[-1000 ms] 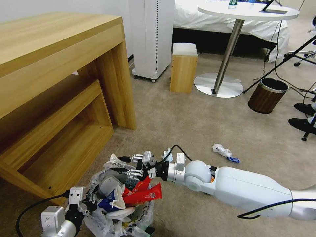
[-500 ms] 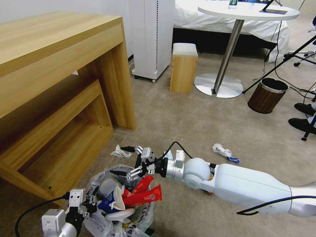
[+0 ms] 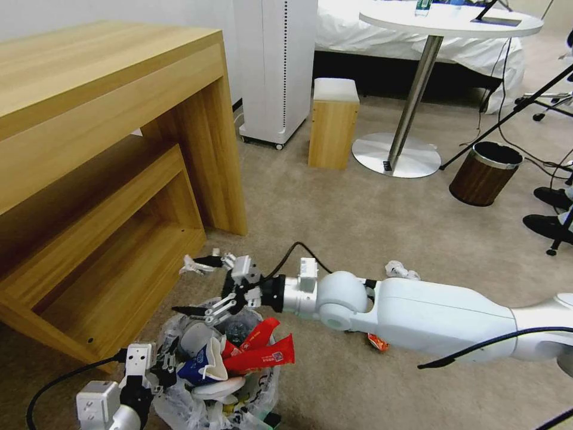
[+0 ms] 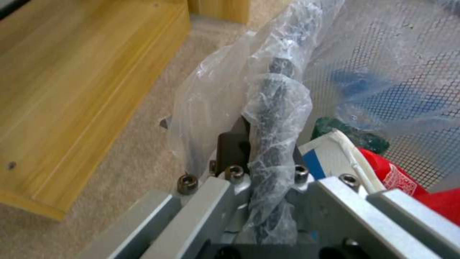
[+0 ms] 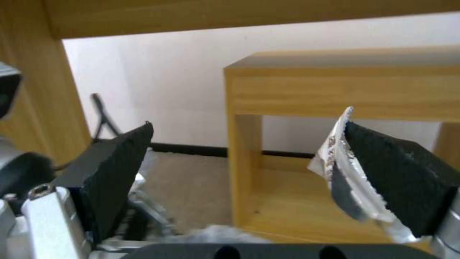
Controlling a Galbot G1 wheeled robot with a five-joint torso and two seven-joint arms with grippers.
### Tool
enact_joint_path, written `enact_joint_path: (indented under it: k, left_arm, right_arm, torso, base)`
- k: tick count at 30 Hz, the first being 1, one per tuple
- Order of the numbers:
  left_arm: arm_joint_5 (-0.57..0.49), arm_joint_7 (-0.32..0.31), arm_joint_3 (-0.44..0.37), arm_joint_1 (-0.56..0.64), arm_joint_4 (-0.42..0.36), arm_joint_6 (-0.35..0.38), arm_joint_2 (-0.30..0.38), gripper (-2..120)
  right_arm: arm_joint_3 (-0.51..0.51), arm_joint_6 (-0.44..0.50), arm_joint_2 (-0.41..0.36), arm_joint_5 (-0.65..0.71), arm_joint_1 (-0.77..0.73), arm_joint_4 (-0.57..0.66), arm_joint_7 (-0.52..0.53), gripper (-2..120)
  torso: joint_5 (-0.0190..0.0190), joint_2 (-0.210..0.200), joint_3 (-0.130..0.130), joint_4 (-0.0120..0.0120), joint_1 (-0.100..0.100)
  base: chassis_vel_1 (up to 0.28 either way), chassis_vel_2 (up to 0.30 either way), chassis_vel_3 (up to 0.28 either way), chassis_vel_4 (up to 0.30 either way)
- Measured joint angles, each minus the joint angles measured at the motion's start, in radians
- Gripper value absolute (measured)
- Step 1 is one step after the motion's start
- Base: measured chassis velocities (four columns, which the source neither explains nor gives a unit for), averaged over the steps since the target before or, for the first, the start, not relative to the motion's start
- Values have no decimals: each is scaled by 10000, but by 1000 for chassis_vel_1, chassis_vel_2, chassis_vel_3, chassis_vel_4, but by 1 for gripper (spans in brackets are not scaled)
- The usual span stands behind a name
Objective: Pick up the trash bin and place the garbage on the floor into it.
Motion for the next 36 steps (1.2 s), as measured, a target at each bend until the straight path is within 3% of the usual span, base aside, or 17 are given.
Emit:
enact_joint_path:
  k: [5,8,19,24,36]
  left_arm:
    - [-145,-81,-170,-8,-31,8,104,0]
    - [-224,-176,-296,-11,-33,17,180,0]
    - [-310,-255,-351,-126,-8,30,270,0]
    - [-536,-298,-452,-211,24,29,464,0]
    - [-485,-283,-502,-162,40,21,495,0]
  right_arm:
    - [-288,-152,152,483,-48,263,407,100]
    - [-449,-359,372,1203,-144,527,1202,100]
    - [-929,-552,302,1444,-310,973,1813,100]
    - [-1003,-848,344,2302,-369,1279,2433,100]
    - [-908,-600,590,1684,17,807,2413,100]
  torso:
    - [-1,1,0,0,0]
    - [0,1,0,0,0]
    - [0,1,0,-1,0]
    - [0,1,0,0,0]
    - [1,1,0,0,0]
  base:
    - [0,0,0,0]
    - [0,0,0,0]
    - [0,0,0,0]
    - [0,0,0,0]
    - [0,0,0,0]
